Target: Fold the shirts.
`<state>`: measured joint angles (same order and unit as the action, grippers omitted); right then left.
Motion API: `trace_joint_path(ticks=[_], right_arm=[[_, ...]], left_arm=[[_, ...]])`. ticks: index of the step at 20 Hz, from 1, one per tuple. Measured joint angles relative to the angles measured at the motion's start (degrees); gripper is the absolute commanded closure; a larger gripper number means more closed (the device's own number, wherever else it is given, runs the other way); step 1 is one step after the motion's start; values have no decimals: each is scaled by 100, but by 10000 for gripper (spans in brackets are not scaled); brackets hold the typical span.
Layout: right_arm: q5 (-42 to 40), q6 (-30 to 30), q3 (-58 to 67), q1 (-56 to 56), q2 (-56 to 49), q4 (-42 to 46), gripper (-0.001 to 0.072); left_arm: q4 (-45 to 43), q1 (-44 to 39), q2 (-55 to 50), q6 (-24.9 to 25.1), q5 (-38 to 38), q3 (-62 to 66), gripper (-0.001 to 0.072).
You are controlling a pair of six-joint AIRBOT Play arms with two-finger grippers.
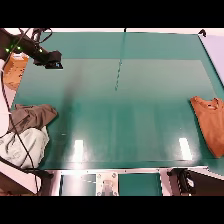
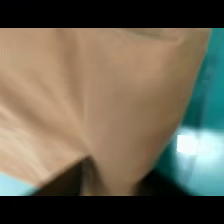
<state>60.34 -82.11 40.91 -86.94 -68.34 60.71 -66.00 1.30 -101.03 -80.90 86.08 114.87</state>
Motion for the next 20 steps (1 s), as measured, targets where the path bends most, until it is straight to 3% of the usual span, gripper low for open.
trace_joint_path(ticks=[3, 4, 5, 6, 8, 11, 14, 20], right_arm=[[623, -389, 223, -28, 17, 522, 220], [949, -599, 433, -35, 22, 715, 259], [1281, -798, 671, -35, 22, 855, 377], [1646, -1001, 973, -13, 24, 973, 541], [2218, -1298, 1572, 195, 33, 1067, 685], [2487, -1534, 2439, 1034, 57, 761, 691], [2031, -1445, 2964, 2448, 68, 247, 691], [1309, -994, 2686, 5512, 72, 85, 691]], left_arm=[[11, -2, 0, 20, -4, 0, 683], [11, -2, 0, 28, -4, 0, 683], [20, -2, 0, 61, -4, 0, 683], [20, -4, 4, 92, -4, 2, 684], [20, -2, 66, 133, -2, 20, 685], [20, -2, 291, 155, -35, 35, 685], [20, -7, 610, 94, 24, -133, 685], [-94, -173, 1873, -111, -116, -2074, 685]])
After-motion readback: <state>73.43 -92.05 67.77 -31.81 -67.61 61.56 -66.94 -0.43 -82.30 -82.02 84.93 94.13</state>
